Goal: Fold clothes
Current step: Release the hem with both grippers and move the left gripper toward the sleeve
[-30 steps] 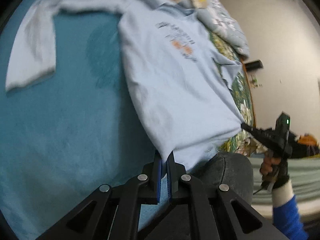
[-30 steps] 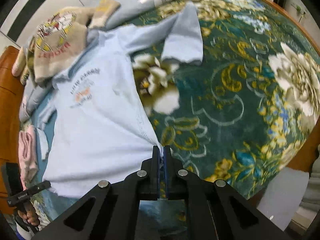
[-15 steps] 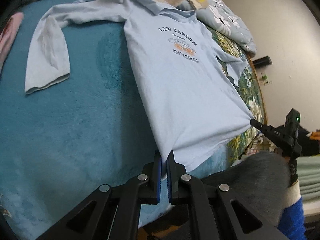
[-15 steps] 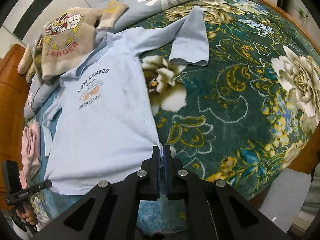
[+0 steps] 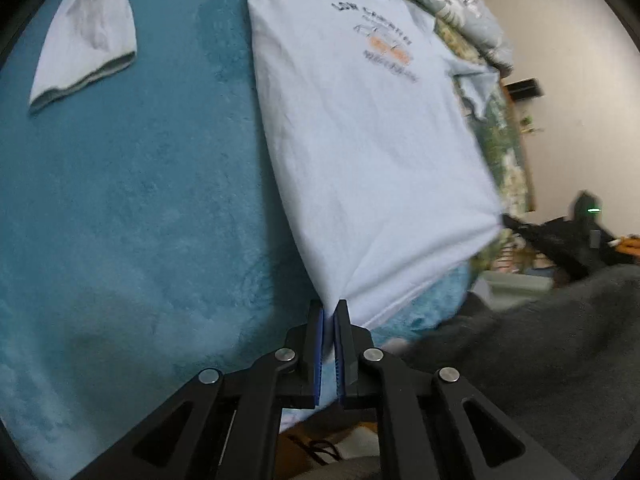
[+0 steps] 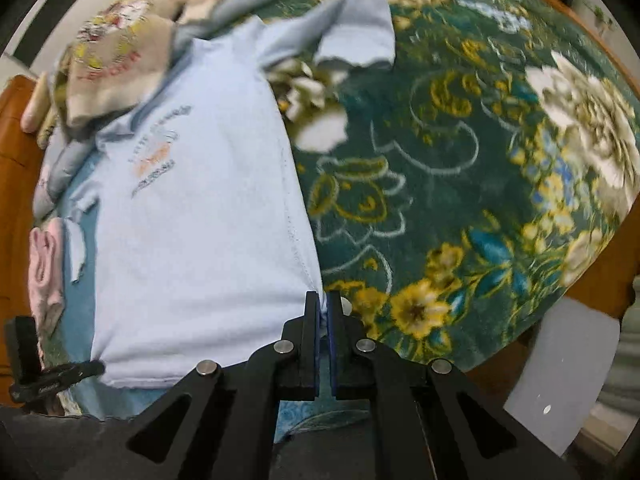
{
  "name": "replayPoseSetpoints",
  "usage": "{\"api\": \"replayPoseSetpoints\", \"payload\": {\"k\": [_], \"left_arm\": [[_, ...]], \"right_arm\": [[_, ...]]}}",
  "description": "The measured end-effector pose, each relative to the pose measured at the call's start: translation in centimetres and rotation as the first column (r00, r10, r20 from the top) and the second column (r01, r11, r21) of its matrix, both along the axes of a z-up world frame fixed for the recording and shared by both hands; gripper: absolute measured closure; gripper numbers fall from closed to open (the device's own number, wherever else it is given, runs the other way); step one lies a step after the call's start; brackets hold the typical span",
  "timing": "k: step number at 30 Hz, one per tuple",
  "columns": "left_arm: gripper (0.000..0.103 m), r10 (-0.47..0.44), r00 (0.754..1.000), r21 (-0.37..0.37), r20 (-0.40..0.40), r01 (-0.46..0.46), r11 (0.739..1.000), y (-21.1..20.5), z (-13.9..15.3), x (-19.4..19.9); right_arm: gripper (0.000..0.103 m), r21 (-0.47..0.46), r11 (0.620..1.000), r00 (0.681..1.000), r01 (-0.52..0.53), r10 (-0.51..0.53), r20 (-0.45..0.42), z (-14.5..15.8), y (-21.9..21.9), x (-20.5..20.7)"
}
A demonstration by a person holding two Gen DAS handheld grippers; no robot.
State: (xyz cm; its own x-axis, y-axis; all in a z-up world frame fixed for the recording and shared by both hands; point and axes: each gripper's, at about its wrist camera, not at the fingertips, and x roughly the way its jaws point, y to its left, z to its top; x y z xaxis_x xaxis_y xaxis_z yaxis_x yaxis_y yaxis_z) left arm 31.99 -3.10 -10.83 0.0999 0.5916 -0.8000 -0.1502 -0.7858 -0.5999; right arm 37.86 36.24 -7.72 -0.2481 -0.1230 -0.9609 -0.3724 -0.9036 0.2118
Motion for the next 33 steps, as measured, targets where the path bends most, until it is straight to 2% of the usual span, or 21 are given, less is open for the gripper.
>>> {"api": "replayPoseSetpoints", "payload": {"k": [2,4,5,6,7,8,9,12,15,17,20,21,22,23,24,27,29,31,33], "left_arm": [[0.095,0.024,0.999,0.015,-0.022,-0.023,1.0,-1.3,0.8,-0.4],[0.088,0.062,0.996,0.006,-0.061,-0.062,0.998,-3.1,2.1,-1.0],[0.078,0.098,0.991,-0.003,-0.089,-0.099,0.995,-4.3,2.7,-1.7],[0.064,0.134,0.984,-0.011,-0.116,-0.136,0.991,-5.5,3.3,-2.3],[0.058,0.17,0.975,-0.025,-0.14,-0.175,0.984,-6.5,3.8,-3.0],[0.051,0.225,0.959,-0.051,-0.171,-0.237,0.97,-8.1,4.0,-4.0],[0.05,0.276,0.941,-0.082,-0.195,-0.296,0.952,-9.3,4.0,-4.8],[0.049,0.418,0.884,-0.168,-0.21,-0.454,0.875,-11.8,2.7,-7.4],[0.049,0.53,0.834,-0.166,-0.15,-0.55,0.818,-12.9,0.5,-9.4],[0.049,0.557,0.819,-0.178,-0.138,-0.573,0.8,-12.7,-0.5,-10.1],[0.052,0.596,0.792,-0.198,-0.131,-0.61,0.767,-12.4,-1.6,-10.9],[0.058,0.609,0.782,-0.206,-0.136,-0.623,0.754,-12.4,-1.8,-11.0],[0.067,0.612,0.777,-0.218,-0.147,-0.629,0.746,-12.5,-1.8,-11.1],[0.094,0.604,0.778,-0.243,-0.172,-0.628,0.739,-12.5,-1.6,-11.2],[0.098,0.596,0.778,-0.265,-0.196,-0.628,0.732,-12.4,-1.4,-11.3],[0.098,0.552,0.785,-0.309,-0.283,-0.619,0.722,-12.9,0.9,-11.9],[0.098,0.482,0.782,-0.335,-0.394,-0.611,0.717,-13.5,4.2,-12.4],[0.098,0.392,0.767,-0.38,-0.509,-0.608,0.697,-14.3,7.6,-12.9],[0.098,0.324,0.752,-0.416,-0.574,-0.608,0.676,-15.3,10.1,-13.8]], "right_arm": [[0.1,-0.011,1.0,1.0,0.014,-0.014,0.022,-0.6,0.4,-0.2],[0.099,-0.013,1.0,0.999,0.012,-0.012,0.037,-0.7,0.6,-0.3],[0.099,-0.012,1.0,0.999,0.011,-0.01,0.043,-0.6,0.8,-0.3],[0.094,-0.011,1.0,0.999,0.01,-0.009,0.049,-0.5,0.9,-0.3],[0.089,-0.006,1.0,0.999,0.01,-0.01,0.053,-0.3,1.1,-0.3],[0.083,0.019,1.0,0.998,0.018,-0.019,0.053,0.1,1.3,-0.2],[0.079,0.043,0.999,0.998,0.026,-0.028,0.052,0.5,1.6,-0.1],[0.078,0.069,0.995,0.997,0.073,-0.076,0.034,1.9,2.6,0.0],[0.077,0.061,0.993,0.994,0.106,-0.106,0.001,3.2,3.0,-0.8],[0.077,0.057,0.992,0.993,0.116,-0.115,-0.017,3.8,2.9,-1.8],[0.077,0.052,0.99,0.991,0.13,-0.128,-0.042,4.7,2.8,-3.1],[0.077,0.048,0.991,0.991,0.128,-0.126,-0.046,4.7,2.6,-3.5],[0.077,0.046,0.991,0.992,0.123,-0.121,-0.047,4.7,2.2,-4.4],[0.077,0.044,0.992,0.992,0.117,-0.115,-0.047,4.7,1.9,-5.2],[0.077,0.039,0.993,0.993,0.107,-0.105,-0.047,4.6,1.5,-6.0],[0.077,0.025,0.997,0.996,0.075,-0.073,-0.048,4.4,0.2,-8.4],[0.077,0.02,0.999,0.998,0.039,-0.038,-0.05,4.1,-1.0,-10.1],[0.077,0.016,1.0,0.999,0.004,-0.003,-0.051,3.8,-2.1,-11.7],[0.077,0.014,1.0,0.998,-0.027,0.027,-0.048,3.4,-3.0,-13.1]]}}
